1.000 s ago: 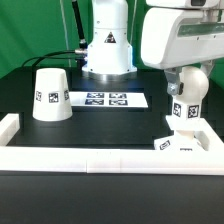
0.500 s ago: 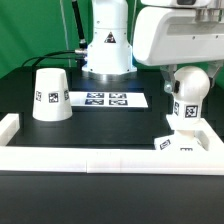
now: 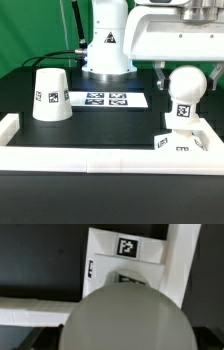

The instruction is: Assemble lamp

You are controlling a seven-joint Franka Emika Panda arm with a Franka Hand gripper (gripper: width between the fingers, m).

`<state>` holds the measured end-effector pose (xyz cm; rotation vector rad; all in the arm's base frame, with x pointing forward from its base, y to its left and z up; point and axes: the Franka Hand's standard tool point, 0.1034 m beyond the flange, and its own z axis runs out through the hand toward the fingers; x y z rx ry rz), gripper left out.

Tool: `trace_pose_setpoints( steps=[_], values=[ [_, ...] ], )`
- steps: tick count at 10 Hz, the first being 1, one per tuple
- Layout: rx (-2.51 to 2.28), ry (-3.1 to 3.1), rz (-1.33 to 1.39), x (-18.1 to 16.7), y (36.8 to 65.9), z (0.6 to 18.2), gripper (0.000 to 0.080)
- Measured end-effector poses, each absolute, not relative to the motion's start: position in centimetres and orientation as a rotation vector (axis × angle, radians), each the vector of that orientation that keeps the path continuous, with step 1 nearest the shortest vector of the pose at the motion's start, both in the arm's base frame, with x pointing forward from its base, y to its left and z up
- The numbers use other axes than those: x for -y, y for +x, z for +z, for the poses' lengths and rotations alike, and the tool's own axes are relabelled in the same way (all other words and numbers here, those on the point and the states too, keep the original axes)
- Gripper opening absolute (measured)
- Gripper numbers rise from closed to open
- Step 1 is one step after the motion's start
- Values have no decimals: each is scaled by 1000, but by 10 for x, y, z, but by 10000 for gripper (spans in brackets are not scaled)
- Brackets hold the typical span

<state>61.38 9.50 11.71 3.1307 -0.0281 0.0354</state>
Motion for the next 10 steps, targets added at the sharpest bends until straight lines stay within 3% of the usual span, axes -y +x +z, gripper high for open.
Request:
trace_pose_setpoints(
  steps=[5,6,10],
  values=[
    [282,3117,39,-91,615,118,579],
    [271,3117,29,-91,614,123,677],
    [284,3124,-10,-81,605,166,698]
  ],
)
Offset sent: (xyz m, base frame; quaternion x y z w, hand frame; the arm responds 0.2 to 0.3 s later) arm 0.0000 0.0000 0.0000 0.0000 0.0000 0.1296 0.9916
